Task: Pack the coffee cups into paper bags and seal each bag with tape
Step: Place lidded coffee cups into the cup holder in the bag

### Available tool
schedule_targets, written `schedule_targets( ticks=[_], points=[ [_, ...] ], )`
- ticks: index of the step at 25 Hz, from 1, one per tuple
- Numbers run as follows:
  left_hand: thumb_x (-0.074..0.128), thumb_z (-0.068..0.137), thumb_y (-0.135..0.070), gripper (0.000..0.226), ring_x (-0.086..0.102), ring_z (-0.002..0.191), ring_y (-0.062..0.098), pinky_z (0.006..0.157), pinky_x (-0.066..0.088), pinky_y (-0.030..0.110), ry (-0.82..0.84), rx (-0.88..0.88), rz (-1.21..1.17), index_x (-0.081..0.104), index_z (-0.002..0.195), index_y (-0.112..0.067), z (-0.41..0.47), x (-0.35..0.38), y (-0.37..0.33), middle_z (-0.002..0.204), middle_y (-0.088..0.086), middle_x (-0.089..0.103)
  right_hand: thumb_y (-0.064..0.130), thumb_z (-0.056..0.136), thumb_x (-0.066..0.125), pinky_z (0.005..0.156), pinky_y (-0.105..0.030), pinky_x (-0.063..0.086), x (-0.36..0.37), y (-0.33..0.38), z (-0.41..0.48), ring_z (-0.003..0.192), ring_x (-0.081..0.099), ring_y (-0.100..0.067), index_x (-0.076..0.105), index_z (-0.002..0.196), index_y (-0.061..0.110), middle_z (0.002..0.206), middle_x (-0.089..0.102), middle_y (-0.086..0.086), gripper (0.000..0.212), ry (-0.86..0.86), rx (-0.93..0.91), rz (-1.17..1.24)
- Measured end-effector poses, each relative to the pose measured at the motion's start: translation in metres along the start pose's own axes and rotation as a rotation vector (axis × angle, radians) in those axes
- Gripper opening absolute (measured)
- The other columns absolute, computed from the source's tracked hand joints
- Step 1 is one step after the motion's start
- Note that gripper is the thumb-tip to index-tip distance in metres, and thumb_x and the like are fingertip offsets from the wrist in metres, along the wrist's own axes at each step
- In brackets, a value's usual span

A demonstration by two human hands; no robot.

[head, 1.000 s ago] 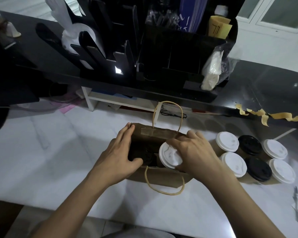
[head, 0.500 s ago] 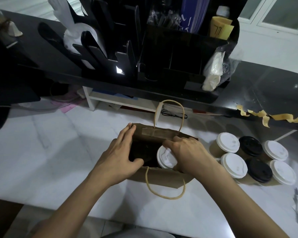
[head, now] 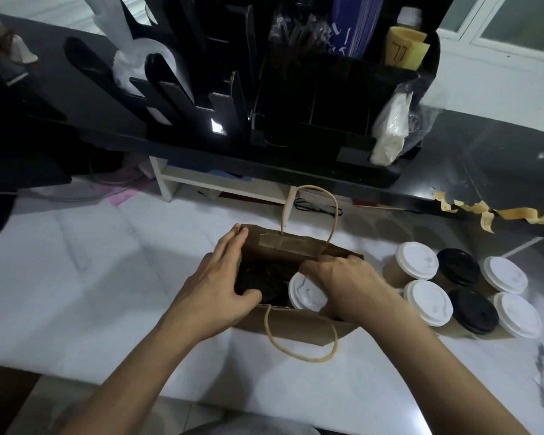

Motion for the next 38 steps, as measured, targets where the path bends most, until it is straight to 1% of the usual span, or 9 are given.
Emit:
schedule_targets(
  ticks=[3, 6, 12, 19, 24, 28, 31, 33, 38],
  points=[
    [0.063, 0.083, -0.037, 0.096, 0.023, 0.146, 0.012, 0.102, 0.039, 0.03, 0.004, -0.003, 0.006, 0.001, 0.158, -0.038, 0.0, 0.0, 0.0, 0.162, -0.027, -0.006, 0.036, 0.083, 0.075, 0.08, -0.032, 0.039, 0.007, 0.001, 0.006, 0.106, 0.065, -0.021, 0.051, 0.131, 0.033, 0.119, 0.067, 0.006, 0.054, 0.005, 0.009, -0.053],
    [0.064, 0.084, -0.035, 0.096, 0.024, 0.145, 0.011, 0.101, 0.04, 0.031, 0.01, -0.003, 0.008, 0.001, 0.157, -0.039, 0.0, 0.001, 0.001, 0.162, -0.027, -0.006, 0.035, 0.084, 0.074, 0.08, -0.033, 0.042, 0.015, -0.004, 0.013, 0.102, 0.067, -0.022, 0.054, 0.125, 0.031, 0.11, 0.07, 0.004, 0.046, 0.045, 0.042, -0.092],
    [0.063, 0.084, -0.035, 0.097, 0.024, 0.145, 0.011, 0.102, 0.04, 0.031, 0.012, 0.002, 0.007, 0.001, 0.157, -0.039, 0.0, 0.0, 0.0, 0.162, -0.027, -0.007, 0.022, 0.091, 0.064, 0.069, -0.031, 0.039, 0.022, 0.007, 0.02, 0.094, 0.07, -0.021, 0.056, 0.118, 0.026, 0.1, 0.071, 0.002, 0.028, 0.026, 0.05, -0.168],
    [0.061, 0.082, -0.038, 0.095, 0.023, 0.146, 0.01, 0.104, 0.04, 0.032, 0.017, 0.01, -0.004, 0.002, 0.157, -0.039, -0.001, -0.001, -0.001, 0.163, -0.026, -0.006, 0.034, 0.087, 0.07, 0.083, -0.035, 0.045, 0.019, 0.0, 0.012, 0.104, 0.067, -0.021, 0.052, 0.127, 0.031, 0.113, 0.069, 0.004, 0.044, 0.034, 0.049, -0.057],
    [0.064, 0.085, -0.034, 0.095, 0.024, 0.146, 0.011, 0.105, 0.04, 0.033, 0.021, 0.009, -0.019, 0.003, 0.158, -0.039, -0.001, 0.0, -0.001, 0.163, -0.025, -0.005, 0.04, 0.082, 0.076, 0.097, -0.037, 0.045, 0.008, -0.009, -0.001, 0.119, 0.059, -0.022, 0.046, 0.141, 0.034, 0.13, 0.061, 0.005, 0.067, 0.07, 0.072, 0.095],
    [0.054, 0.076, -0.046, 0.097, 0.023, 0.147, 0.011, 0.107, 0.042, 0.036, 0.032, 0.013, -0.03, 0.002, 0.157, -0.04, -0.001, 0.001, 0.001, 0.162, -0.027, -0.004, 0.037, 0.089, 0.07, 0.088, -0.035, 0.047, -0.017, -0.023, -0.02, 0.107, 0.057, -0.02, 0.057, 0.127, 0.031, 0.112, 0.063, 0.006, 0.04, -0.144, 0.097, 0.284],
    [0.054, 0.077, -0.045, 0.096, 0.023, 0.147, 0.011, 0.108, 0.041, 0.038, 0.026, 0.019, -0.042, 0.003, 0.157, -0.04, 0.0, 0.001, 0.002, 0.162, -0.027, -0.004, 0.029, 0.091, 0.069, 0.083, -0.035, 0.045, -0.032, -0.042, -0.048, 0.094, 0.056, -0.017, 0.068, 0.112, 0.027, 0.098, 0.064, 0.01, 0.022, -0.401, 0.136, 0.44],
    [0.058, 0.081, -0.041, 0.094, 0.023, 0.148, 0.012, 0.109, 0.041, 0.038, 0.027, 0.02, -0.048, 0.003, 0.157, -0.04, 0.001, 0.002, 0.003, 0.162, -0.027, -0.003, 0.023, 0.09, 0.07, 0.082, -0.035, 0.046, -0.033, -0.056, -0.066, 0.092, 0.056, -0.015, 0.07, 0.107, 0.026, 0.098, 0.063, 0.013, 0.018, -0.531, 0.196, 0.486],
    [0.061, 0.088, -0.032, 0.09, 0.021, 0.149, 0.013, 0.115, 0.037, 0.042, 0.022, 0.018, -0.059, 0.004, 0.158, -0.038, 0.004, 0.004, 0.005, 0.162, -0.027, -0.002, 0.023, 0.092, 0.07, 0.079, -0.023, 0.045, -0.008, -0.079, -0.092, 0.094, 0.058, -0.001, 0.065, 0.104, 0.029, 0.098, 0.059, 0.019, 0.015, -0.612, 0.404, 0.716]
  ],
)
Point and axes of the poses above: each hand's wrist, its own z-axis towards the middle knuckle, its own x-axis out of the palm, y = z × x, the point moved 10 cm from there along z, towards the middle knuckle
